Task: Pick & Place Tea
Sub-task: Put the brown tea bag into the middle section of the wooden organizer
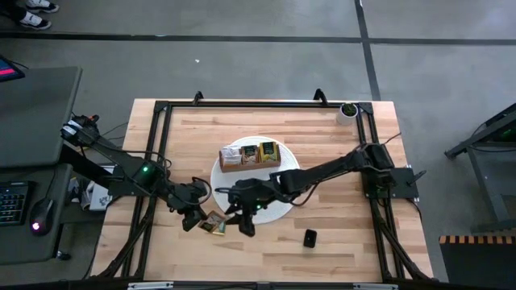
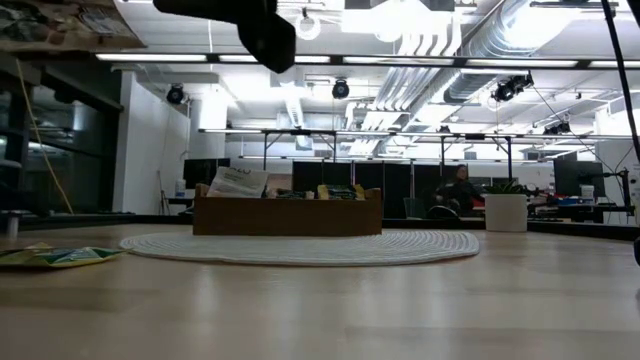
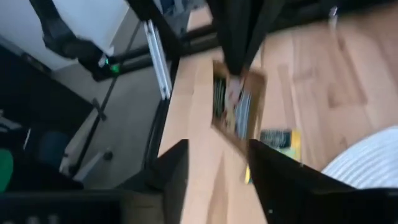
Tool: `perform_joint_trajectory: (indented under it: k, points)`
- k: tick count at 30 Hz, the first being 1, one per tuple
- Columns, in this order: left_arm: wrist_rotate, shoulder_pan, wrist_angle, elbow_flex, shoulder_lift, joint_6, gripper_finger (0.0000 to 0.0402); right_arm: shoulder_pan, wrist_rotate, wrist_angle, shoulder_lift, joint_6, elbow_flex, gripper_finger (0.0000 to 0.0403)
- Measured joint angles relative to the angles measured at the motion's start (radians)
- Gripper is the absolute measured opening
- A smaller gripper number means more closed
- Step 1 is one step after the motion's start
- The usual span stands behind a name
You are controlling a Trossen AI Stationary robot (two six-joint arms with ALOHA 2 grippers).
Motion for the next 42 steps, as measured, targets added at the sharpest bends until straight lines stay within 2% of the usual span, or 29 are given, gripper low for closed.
perform_joint_trajectory:
  k: [4, 7, 12, 27, 34, 42]
  points:
    - [-0.009, 0.0, 0.001, 0.0, 0.0, 0.002, 0.0, -0.01, 0.019, 0.044, 0.006, -0.016, 0.0, 0.0195]
    - [-0.014, 0.0, 0.001, 0.0, 0.0, 0.002, 0.0, -0.018, 0.029, 0.047, 0.013, -0.018, -0.001, 0.021]
    - [-0.033, 0.0, 0.009, 0.0, 0.0, 0.009, 0.0, -0.024, 0.018, 0.113, 0.036, -0.017, 0.0, 0.0212]
    - [-0.069, 0.0, 0.039, 0.001, 0.0, 0.025, 0.0, -0.039, -0.001, 0.154, 0.061, 0.0, -0.001, 0.0212]
    - [-0.085, 0.0, 0.041, 0.001, 0.0, 0.025, 0.0, -0.039, -0.006, 0.149, 0.061, 0.0, -0.001, 0.0183]
    - [-0.088, 0.0, 0.041, 0.001, 0.0, 0.025, 0.0, -0.039, -0.006, 0.15, 0.061, -0.003, -0.001, 0.0096]
